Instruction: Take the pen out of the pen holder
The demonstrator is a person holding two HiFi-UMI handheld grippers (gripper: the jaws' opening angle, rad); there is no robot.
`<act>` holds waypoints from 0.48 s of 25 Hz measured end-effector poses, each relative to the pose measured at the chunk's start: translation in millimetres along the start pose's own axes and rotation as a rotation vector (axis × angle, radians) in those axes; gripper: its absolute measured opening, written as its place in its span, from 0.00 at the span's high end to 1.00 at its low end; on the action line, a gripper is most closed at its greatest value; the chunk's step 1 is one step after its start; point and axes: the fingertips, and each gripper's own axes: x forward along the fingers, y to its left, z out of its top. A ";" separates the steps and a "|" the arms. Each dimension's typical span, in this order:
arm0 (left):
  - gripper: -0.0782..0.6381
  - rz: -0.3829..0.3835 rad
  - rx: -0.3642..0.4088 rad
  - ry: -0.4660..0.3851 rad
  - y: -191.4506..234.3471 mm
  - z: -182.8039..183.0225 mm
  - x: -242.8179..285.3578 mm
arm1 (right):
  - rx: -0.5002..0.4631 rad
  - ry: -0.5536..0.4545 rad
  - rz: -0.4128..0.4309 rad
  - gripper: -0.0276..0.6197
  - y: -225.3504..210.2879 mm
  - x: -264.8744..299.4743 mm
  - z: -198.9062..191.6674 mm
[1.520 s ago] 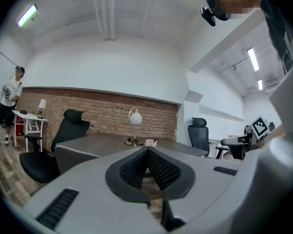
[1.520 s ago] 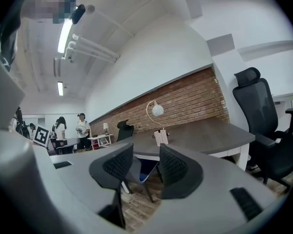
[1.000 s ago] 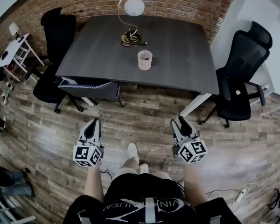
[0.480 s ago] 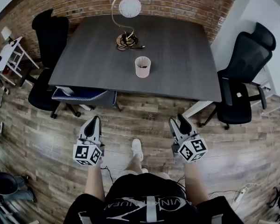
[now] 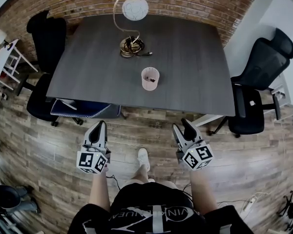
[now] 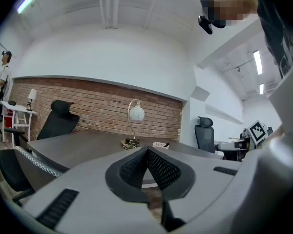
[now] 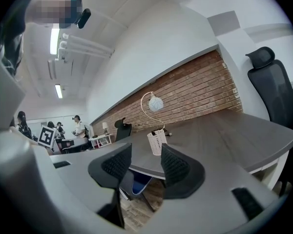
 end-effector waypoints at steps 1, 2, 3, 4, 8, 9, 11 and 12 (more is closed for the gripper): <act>0.87 -0.004 -0.003 0.004 1.2 -0.5 5.8 | 0.000 0.004 0.001 0.68 -1.1 5.1 0.8; 0.87 -0.008 -0.004 0.007 2.5 -0.7 11.7 | -0.001 0.007 0.002 0.68 -2.0 10.4 1.8; 0.87 -0.012 -0.005 0.010 4.0 -0.7 17.5 | -0.003 0.010 0.003 0.68 -2.9 15.9 3.0; 0.87 -0.017 -0.004 0.014 5.4 -0.9 23.2 | -0.005 0.012 0.004 0.68 -3.8 21.3 4.1; 0.87 -0.030 0.002 0.027 11.2 -2.8 46.5 | -0.007 0.020 0.004 0.68 -9.0 42.1 8.7; 0.87 -0.033 0.002 0.030 12.6 -3.2 53.3 | -0.008 0.022 0.004 0.68 -10.8 48.0 9.9; 0.87 -0.041 0.003 0.038 15.7 -4.6 66.9 | -0.011 0.027 0.007 0.68 -14.0 60.7 11.5; 0.87 -0.046 0.003 0.042 17.5 -5.9 73.4 | -0.013 0.030 0.009 0.68 -15.2 66.9 11.7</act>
